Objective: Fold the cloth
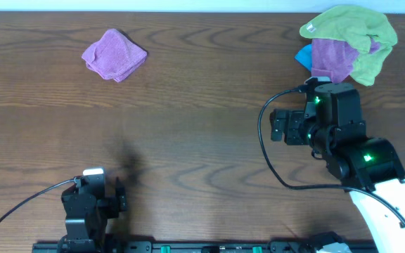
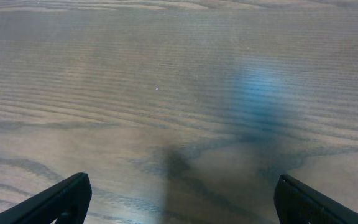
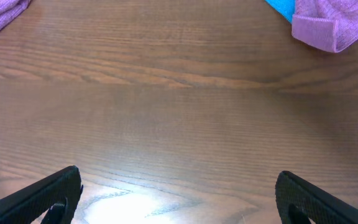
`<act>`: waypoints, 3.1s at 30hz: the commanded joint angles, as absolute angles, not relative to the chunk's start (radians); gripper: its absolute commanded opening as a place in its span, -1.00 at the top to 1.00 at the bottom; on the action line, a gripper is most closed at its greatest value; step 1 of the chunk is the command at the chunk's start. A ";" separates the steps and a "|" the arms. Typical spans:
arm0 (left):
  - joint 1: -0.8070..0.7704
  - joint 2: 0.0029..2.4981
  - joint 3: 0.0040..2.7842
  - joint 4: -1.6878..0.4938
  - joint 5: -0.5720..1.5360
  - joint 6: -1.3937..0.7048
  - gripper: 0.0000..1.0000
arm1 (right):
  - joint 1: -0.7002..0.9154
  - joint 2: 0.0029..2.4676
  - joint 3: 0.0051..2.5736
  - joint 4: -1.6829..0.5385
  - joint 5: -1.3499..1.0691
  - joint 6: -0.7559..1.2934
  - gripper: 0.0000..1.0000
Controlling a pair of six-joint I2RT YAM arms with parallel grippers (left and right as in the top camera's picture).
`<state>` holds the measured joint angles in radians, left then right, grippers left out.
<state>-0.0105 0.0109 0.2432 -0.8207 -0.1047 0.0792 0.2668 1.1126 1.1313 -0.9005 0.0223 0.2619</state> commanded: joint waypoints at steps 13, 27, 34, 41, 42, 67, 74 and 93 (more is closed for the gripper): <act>-0.015 0.004 0.199 -0.863 -0.107 0.082 -0.90 | 0.255 1.113 1.133 -0.902 0.030 0.265 -0.99; -0.015 0.004 0.199 -0.863 -0.107 0.082 -0.90 | 0.254 1.095 1.132 -0.963 0.028 0.268 -0.99; -0.015 0.004 0.199 -0.863 -0.107 0.082 -0.90 | 0.237 0.849 0.863 -0.783 0.165 0.268 -0.99; -0.015 0.004 0.199 -0.863 -0.107 0.082 -0.90 | 0.168 0.418 0.395 -0.586 0.147 0.258 -0.99; -0.015 0.004 0.199 -0.863 -0.107 0.082 -0.90 | 0.151 0.358 0.348 -0.586 0.133 0.248 -0.99; -0.015 0.004 0.199 -0.863 -0.107 0.082 -0.90 | 0.025 0.006 0.159 -0.722 0.019 -0.017 -0.99; -0.015 0.004 0.199 -0.863 -0.107 0.082 -0.90 | 0.026 0.006 0.159 -0.719 -0.008 -0.016 -0.99; -0.015 0.004 0.199 -0.863 -0.107 0.082 -0.90 | 0.026 0.006 0.159 -0.719 -0.008 -0.016 -0.99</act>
<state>-0.0109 0.0105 0.2398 -0.8173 -0.1047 0.0795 0.0338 0.0166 0.1688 -0.7139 0.0139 -0.0051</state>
